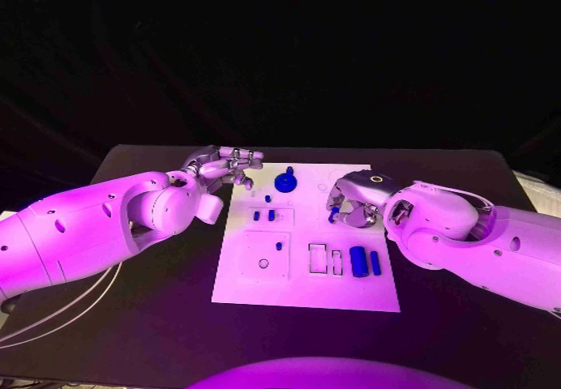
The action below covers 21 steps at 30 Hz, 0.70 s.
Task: Assemble the parts on the task board
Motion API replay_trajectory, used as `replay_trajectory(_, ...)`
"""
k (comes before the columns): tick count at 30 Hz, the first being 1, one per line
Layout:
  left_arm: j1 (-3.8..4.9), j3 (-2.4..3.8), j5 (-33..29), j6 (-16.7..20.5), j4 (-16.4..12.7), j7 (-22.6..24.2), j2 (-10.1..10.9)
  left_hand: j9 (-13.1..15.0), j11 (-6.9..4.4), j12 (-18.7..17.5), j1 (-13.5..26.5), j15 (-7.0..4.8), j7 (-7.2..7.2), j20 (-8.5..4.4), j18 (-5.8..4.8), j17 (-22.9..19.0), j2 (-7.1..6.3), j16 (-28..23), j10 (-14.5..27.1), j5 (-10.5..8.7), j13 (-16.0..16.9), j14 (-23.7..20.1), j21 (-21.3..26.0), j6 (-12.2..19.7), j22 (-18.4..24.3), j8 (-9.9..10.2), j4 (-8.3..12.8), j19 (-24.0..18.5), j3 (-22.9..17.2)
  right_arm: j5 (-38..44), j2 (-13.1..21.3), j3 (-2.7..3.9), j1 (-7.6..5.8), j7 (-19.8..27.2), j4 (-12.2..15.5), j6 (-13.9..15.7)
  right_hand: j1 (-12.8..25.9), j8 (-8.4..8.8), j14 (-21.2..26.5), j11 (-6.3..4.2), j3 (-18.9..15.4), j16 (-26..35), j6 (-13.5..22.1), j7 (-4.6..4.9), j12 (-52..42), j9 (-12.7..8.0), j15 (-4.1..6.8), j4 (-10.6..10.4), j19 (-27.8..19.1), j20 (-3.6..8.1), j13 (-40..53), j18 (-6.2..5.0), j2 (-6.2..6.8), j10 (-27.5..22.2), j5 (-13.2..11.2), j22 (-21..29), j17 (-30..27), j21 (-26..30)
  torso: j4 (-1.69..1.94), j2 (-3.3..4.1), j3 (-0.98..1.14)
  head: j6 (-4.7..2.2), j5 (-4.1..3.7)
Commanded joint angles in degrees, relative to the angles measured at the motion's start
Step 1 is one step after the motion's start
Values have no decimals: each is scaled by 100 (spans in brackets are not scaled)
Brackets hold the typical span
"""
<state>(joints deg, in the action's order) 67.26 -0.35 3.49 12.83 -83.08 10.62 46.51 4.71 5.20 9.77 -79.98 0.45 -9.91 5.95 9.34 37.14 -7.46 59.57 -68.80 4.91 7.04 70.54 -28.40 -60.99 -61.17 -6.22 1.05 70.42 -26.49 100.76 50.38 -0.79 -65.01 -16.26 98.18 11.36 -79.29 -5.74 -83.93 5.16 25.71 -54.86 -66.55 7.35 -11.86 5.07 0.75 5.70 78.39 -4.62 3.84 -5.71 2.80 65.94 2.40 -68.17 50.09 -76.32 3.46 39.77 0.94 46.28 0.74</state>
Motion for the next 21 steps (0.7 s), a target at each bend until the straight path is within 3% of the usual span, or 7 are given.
replay_trajectory(1,-4,3,-26,-98,-10,18,-3,-8,-3,34,24,0,16,15,106,-5,47,-13,40,12,10,-39,22,36,8,-13,29,-31,1,-72,86,22,-34,50,184,394,-122,-4,-50,-173,39,-23,-33,5,-16,-3,50,14,38,10,25,97,-58,216,40,-5,-14,-35,0,-6,-6,-3,0)
replay_trajectory(9,-7,3,-28,-80,-16,10,-16,-9,-2,37,27,2,15,17,106,-2,53,-11,44,13,11,-38,25,38,10,-13,27,-31,2,-224,93,63,-65,83,645,521,-152,4,-40,-173,76,-5,-31,10,-3,-6,58,53,46,10,26,100,-52,229,42,-24,-34,-50,9,4,2,-5,9)
replay_trajectory(14,-9,3,-29,-75,-24,7,-21,-9,-2,37,27,2,15,17,106,-2,53,-11,44,13,11,-38,25,38,10,-13,27,-31,2,-317,-128,64,-33,188,739,513,-164,11,-38,-169,93,-4,-24,15,4,-9,57,70,48,12,26,100,-49,232,43,-29,-35,-56,-2,1,-9,1,45)
replay_trajectory(21,-9,3,-32,-71,-32,23,-40,-9,-2,37,27,2,15,17,106,-2,53,-11,44,13,11,-38,25,38,10,-13,27,-31,2,-422,-565,52,173,362,698,404,-170,29,-36,-157,121,-1,-4,27,26,-16,49,89,42,13,22,99,-52,219,44,-25,-41,-56,16,2,-8,38,105)
